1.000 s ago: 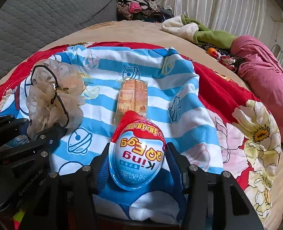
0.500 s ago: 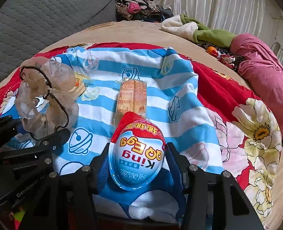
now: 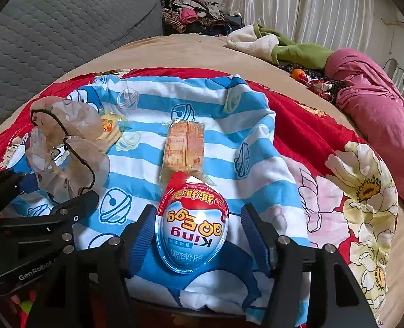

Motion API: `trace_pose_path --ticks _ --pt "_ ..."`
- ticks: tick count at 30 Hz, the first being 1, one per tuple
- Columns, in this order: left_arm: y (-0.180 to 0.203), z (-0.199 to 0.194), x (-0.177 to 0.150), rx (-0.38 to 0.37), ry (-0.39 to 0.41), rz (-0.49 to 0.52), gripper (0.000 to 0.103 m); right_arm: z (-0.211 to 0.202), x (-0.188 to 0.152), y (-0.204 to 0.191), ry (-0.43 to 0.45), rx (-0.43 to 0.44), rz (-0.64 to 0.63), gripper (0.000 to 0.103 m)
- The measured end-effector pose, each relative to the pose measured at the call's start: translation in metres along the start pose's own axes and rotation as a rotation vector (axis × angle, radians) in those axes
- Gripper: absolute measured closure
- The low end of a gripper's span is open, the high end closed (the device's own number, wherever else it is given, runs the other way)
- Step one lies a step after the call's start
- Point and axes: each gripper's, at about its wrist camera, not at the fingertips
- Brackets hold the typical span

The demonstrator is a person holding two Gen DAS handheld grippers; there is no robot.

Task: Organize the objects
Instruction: 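Lower scrunchie into the tray and open left tool while right tool releases the egg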

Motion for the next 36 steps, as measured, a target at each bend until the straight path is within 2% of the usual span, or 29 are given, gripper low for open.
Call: trace_pose_path --ticks 4,6,26,36 --pt "-0.002 -0.001 0.000 -0.003 -0.002 -0.002 0.035 -0.001 0.000 0.000 0.004 0.001 -0.001 0.039" --pt "-0.003 -0.002 0.000 0.001 -0.002 0.000 0.030 -0.002 0.000 0.000 0.006 -0.002 0.000 0.038" --pt "-0.007 -0.013 0.001 0.010 0.007 -0.003 0.023 -0.013 0.002 0.003 0.031 0.004 0.017 0.032" --pt "-0.007 -0.025 0.001 0.002 0.020 -0.006 0.020 -0.033 0.005 0.006 0.070 0.014 0.029 0.024"
Point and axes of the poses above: each gripper's, at about its wrist camera, not at the fingertips, and z roughly the way its jaws point, y to its right, x to its top, and after that the axes turned 7 degrees about -z, right-handed
